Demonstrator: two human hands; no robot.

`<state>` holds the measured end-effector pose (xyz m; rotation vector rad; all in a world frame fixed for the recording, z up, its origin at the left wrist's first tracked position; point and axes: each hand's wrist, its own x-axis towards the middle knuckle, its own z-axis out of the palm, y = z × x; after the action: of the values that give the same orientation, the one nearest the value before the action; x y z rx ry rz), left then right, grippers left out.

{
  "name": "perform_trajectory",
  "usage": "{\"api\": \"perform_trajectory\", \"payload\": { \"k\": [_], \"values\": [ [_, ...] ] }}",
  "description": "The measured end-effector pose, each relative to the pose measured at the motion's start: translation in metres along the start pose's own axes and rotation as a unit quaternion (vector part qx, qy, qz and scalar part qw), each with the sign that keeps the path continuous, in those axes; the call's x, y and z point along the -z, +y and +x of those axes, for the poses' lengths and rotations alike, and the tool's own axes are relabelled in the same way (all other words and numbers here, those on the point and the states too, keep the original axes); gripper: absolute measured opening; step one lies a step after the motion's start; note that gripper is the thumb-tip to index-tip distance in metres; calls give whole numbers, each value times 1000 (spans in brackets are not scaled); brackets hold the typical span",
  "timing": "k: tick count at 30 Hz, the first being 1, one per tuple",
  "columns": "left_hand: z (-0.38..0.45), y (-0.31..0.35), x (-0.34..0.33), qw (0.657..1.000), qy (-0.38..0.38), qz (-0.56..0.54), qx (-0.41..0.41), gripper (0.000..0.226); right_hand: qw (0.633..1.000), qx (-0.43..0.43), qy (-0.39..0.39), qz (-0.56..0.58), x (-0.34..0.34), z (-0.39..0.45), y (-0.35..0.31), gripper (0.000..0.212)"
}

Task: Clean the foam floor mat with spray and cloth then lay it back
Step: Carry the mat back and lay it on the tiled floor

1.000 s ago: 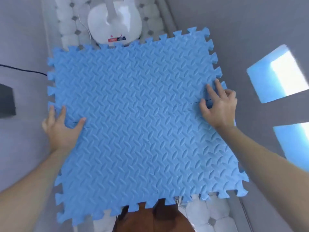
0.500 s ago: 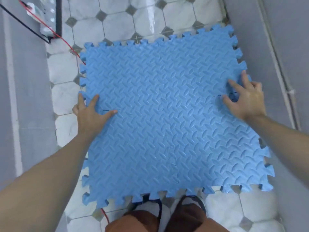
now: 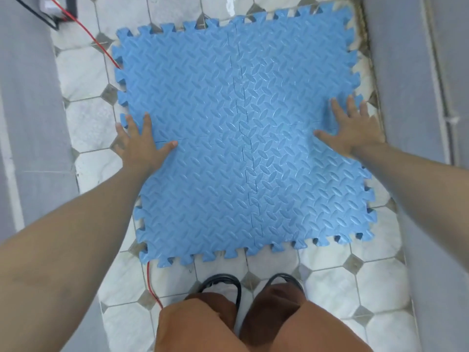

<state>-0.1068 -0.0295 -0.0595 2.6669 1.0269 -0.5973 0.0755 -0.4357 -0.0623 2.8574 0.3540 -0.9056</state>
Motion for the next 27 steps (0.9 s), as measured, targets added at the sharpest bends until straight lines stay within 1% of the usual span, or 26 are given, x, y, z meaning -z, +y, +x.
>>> {"api": "perform_trajectory", "payload": {
  "k": [4,7,11,14,16,21,24,27],
  "values": [
    [-51,25,50,997,-6,43,-69,90,999,28,21,23,36,-56,-20,86],
    [-103,48,99,994,-34,59,-90,88,998,27,-2,51,79,-118,-28,83],
    [-170,90,169,990,-84,46,-100,85,994,-15,-28,106,136,-200,-23,79],
    [-207,126,216,987,-102,39,-120,84,987,-48,-23,150,173,-251,-6,77],
    [-223,149,240,982,-110,47,-149,83,980,-76,-12,183,191,-280,9,76],
    [-240,192,266,960,-106,95,-241,81,964,-146,1,222,202,-330,47,76],
    [-239,214,267,945,-112,130,-279,82,950,-195,13,245,188,-355,65,75],
    [-251,234,264,925,-118,154,-327,82,937,-232,7,263,166,-386,75,76]
  ]
}}
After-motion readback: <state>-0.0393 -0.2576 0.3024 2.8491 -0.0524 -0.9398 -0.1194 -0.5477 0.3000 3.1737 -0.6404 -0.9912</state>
